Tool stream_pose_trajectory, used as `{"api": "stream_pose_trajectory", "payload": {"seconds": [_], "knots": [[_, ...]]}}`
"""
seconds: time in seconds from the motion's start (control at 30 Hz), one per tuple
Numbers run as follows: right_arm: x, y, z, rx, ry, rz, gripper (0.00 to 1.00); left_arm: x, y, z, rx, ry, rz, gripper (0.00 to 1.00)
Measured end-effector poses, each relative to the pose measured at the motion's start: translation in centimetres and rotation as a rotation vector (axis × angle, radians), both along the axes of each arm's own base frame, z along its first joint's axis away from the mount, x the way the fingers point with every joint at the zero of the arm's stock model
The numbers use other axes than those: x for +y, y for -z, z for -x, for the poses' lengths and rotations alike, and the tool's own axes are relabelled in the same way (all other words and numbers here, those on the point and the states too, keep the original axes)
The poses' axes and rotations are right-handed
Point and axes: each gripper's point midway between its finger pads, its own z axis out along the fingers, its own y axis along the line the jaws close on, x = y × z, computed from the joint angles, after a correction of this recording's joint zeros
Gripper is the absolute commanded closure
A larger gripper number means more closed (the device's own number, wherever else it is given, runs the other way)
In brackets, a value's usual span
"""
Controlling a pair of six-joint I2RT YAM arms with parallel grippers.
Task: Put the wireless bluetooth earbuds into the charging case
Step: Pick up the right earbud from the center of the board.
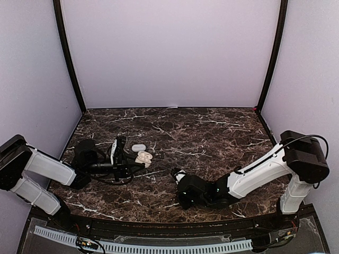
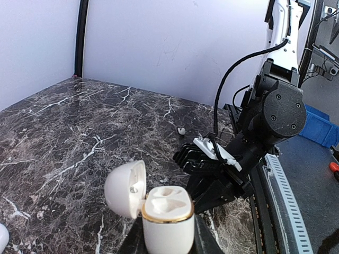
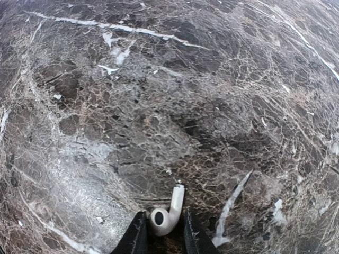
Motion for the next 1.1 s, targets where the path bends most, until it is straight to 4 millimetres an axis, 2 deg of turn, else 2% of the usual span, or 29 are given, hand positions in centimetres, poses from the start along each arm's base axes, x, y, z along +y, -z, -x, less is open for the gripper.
{"api": "stream_pose_trajectory", "payload": {"seconds": [0.27, 0.43, 0.63, 0.87, 1.03, 1.1], "knots": [[-0.2, -0.1, -0.5, 0.015, -0.010, -0.020, 0.92, -0.1, -0.1, 0.4, 0.001, 0.026, 0.003, 0.84], [-0.8, -0.3, -1.0, 0.026, -0.004, -0.037, 0.95, -0.1, 0.0, 0.6, 0.003, 0.040, 0.004, 0.84], [-1.6, -0.8, -0.1, 0.048, -0.049, -0.039, 0.97, -0.3, -0.1, 1.3, -0.012, 0.087, 0.019, 0.84], [-1.3, -4.9, 1.6, 0.089, -0.186, -0.128, 0.97, -1.0, 0.4, 2.0, -0.083, 0.139, 0.033, 0.89], [-1.5, -6.6, 3.1, 0.129, -0.290, -0.135, 0.97, -2.0, 1.2, 3.7, -0.201, 0.213, 0.010, 0.93], [-1.4, -7.5, 3.8, 0.146, -0.341, -0.140, 0.97, -2.2, 1.6, 3.7, -0.226, 0.226, 0.001, 0.94]]}}
